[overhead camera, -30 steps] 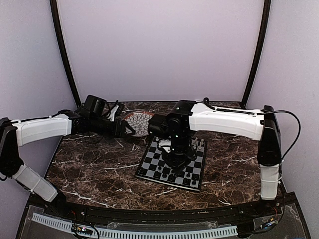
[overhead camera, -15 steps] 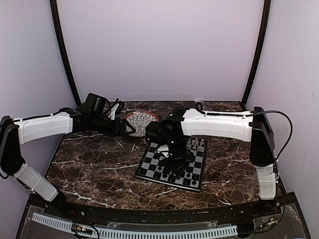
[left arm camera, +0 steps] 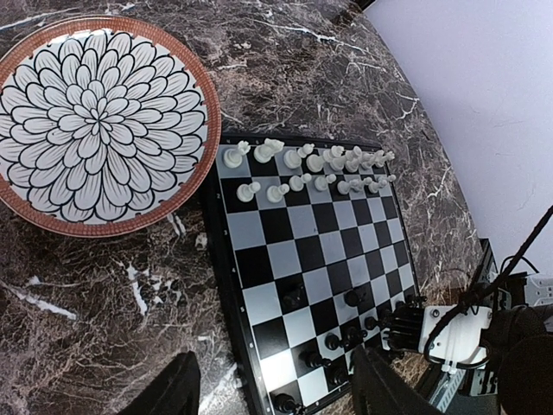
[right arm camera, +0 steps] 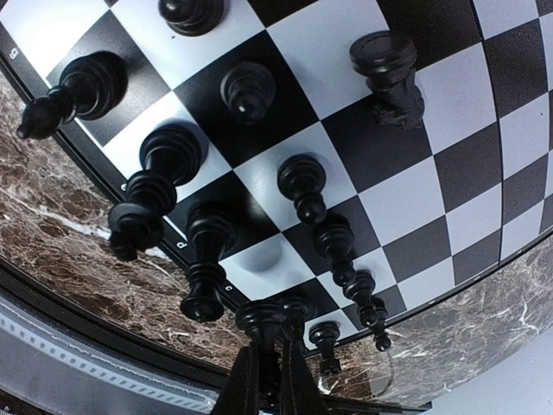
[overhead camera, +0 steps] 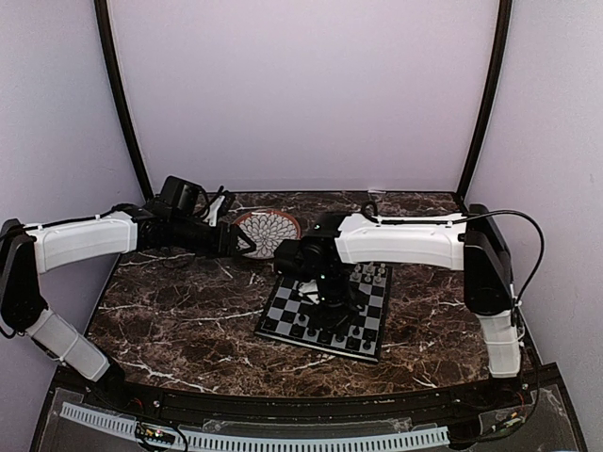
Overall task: Set up the chess pieces on the board
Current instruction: Place the bishop on c8.
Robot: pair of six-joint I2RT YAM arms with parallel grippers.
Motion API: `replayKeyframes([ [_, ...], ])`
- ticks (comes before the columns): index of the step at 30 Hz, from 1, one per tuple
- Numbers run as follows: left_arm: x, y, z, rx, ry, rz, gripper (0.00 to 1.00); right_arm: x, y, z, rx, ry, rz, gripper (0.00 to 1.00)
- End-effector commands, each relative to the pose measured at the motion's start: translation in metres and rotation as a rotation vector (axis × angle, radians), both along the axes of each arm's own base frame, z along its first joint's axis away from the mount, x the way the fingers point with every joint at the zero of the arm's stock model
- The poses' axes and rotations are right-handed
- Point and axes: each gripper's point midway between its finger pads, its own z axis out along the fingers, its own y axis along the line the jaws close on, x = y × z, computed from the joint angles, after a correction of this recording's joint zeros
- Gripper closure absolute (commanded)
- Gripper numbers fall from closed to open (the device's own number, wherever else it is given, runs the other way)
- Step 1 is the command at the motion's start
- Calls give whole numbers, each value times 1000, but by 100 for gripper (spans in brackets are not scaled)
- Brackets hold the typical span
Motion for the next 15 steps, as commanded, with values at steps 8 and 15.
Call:
replayKeyframes([
  [8, -1, 1, 4, -14, -3, -1, 38, 1, -6, -14, -49, 3, 24, 98],
  [15, -3, 2, 3, -11, 0, -5, 38, 6, -3, -18, -52, -14, 32, 96],
])
